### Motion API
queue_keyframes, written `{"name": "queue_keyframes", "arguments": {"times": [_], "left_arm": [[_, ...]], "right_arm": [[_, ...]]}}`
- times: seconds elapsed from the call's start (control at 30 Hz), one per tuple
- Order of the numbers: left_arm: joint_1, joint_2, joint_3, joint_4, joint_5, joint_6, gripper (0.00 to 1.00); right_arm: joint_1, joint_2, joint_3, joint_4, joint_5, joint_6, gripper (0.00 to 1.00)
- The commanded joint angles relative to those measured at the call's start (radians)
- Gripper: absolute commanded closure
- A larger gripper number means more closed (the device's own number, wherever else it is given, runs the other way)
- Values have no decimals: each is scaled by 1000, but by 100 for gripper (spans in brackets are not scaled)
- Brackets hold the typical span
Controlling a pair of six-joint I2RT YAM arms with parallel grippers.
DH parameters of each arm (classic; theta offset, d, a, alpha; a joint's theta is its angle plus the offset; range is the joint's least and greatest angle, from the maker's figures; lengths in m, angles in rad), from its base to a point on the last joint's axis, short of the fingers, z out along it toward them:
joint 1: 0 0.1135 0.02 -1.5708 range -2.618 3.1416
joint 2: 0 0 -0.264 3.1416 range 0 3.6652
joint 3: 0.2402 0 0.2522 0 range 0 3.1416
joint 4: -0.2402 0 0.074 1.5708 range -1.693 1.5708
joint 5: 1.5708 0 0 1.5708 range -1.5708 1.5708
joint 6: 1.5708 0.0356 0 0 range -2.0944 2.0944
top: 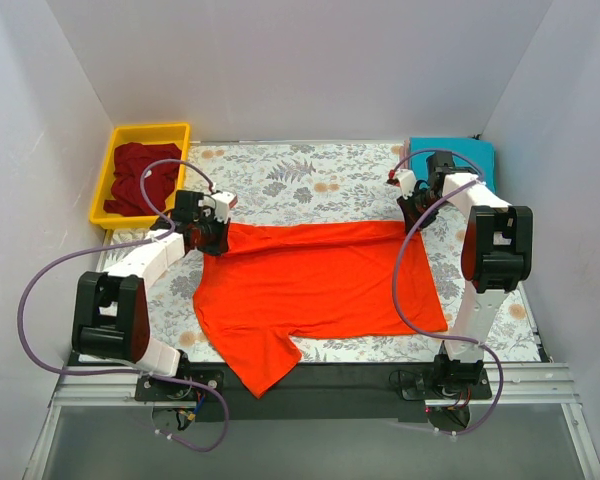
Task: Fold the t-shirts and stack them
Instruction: Fold the tshirt
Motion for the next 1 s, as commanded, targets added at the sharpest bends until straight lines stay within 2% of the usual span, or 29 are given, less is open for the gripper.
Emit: {"name": "queue_keyframes", "arguments": {"times": [0.0,0.47,0.5,0.53,0.57,0.6,0.67,0.83,0.97], "left_arm": [[1,-5,-26,22,4,15,100],[-6,15,-84,28,24,21,100],[-6,15,-82,10,36,26,100],[-6,12,-75,-6,43,29,95],[-6,7,-67,-22,54,29,90],[7,1,-58,-61,73,32,85],[45,-31,-15,-104,198,33,70],[119,-15,86,-162,261,-19,66],[134,45,134,-158,269,-86,66]], "right_arm": [[-7,-12,-22,-1,-9,-24,99],[-5,-31,-54,-5,5,-44,98],[-5,-35,-56,-7,8,-49,92],[-5,-40,-59,-14,5,-52,86],[-5,-58,-59,-22,2,-56,72],[-7,-71,-57,-30,-3,-64,63],[-5,-113,-34,-57,-35,-62,53],[27,-154,59,-99,-149,26,54],[134,-91,160,-97,-213,137,62]]}}
